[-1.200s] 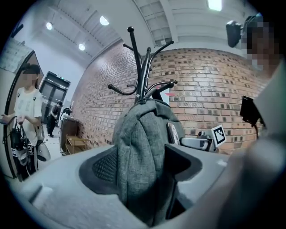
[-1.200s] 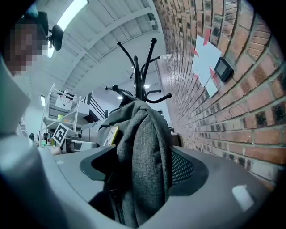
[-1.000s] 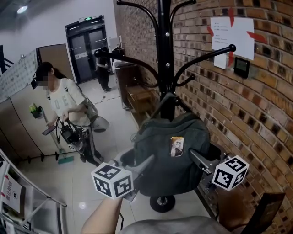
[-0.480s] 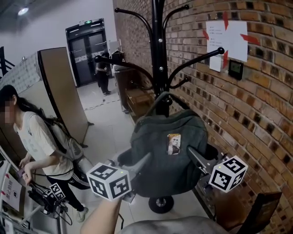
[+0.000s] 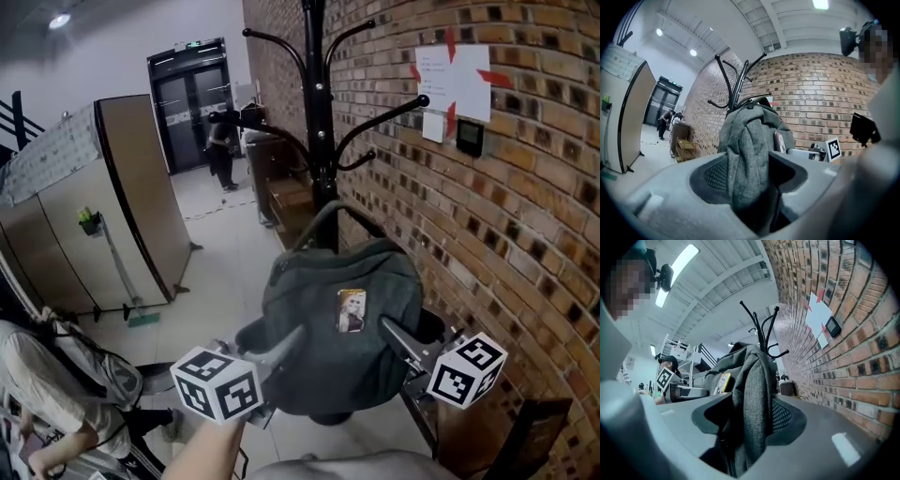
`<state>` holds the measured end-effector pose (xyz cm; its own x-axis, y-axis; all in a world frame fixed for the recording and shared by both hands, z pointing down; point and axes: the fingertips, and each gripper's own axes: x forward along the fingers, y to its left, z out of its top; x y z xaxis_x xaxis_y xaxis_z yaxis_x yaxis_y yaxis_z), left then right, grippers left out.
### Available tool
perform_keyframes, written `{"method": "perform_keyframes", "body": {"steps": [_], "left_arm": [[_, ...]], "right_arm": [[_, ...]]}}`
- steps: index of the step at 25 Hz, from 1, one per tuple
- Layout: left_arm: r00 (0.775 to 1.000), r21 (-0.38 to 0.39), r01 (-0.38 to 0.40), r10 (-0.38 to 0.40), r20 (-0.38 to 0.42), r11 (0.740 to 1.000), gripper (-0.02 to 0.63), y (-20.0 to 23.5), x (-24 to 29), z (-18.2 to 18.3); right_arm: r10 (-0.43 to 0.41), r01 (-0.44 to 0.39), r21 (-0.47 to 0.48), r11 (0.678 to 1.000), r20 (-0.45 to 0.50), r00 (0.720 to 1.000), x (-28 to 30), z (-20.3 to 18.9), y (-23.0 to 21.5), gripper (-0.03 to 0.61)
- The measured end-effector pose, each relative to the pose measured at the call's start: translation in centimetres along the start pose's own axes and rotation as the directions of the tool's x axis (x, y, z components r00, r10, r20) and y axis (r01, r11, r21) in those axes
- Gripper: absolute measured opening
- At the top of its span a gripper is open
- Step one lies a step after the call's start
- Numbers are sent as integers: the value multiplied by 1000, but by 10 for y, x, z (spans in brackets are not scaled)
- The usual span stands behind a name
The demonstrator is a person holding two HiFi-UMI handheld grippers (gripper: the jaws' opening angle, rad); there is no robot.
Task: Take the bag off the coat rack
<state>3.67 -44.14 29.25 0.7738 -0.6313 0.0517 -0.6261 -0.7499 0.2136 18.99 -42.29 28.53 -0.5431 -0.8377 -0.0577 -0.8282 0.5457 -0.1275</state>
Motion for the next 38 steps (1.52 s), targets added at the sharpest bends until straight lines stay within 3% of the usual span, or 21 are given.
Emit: {"method": "perform_keyframes", "body": {"steps": [7, 15, 27, 38], "left_arm": [[1000, -78, -7, 5, -20, 997, 233, -33, -43, -46], [999, -93, 33, -33, 4, 995, 232, -72, -127, -74], [1000, -114, -8, 5, -26, 993, 229, -138, -270, -115], [999, -106, -6, 2, -36, 994, 227, -171, -315, -132]], "right_arm": [[11, -7, 70, 998, -60, 998, -50, -42, 39, 215], [-18, 19, 33, 999, -39, 999, -112, -60, 122, 215], [2, 6, 99, 995, -84, 996, -195, -100, 248, 213], [-6, 13, 89, 996, -74, 997, -237, -111, 289, 212]]}}
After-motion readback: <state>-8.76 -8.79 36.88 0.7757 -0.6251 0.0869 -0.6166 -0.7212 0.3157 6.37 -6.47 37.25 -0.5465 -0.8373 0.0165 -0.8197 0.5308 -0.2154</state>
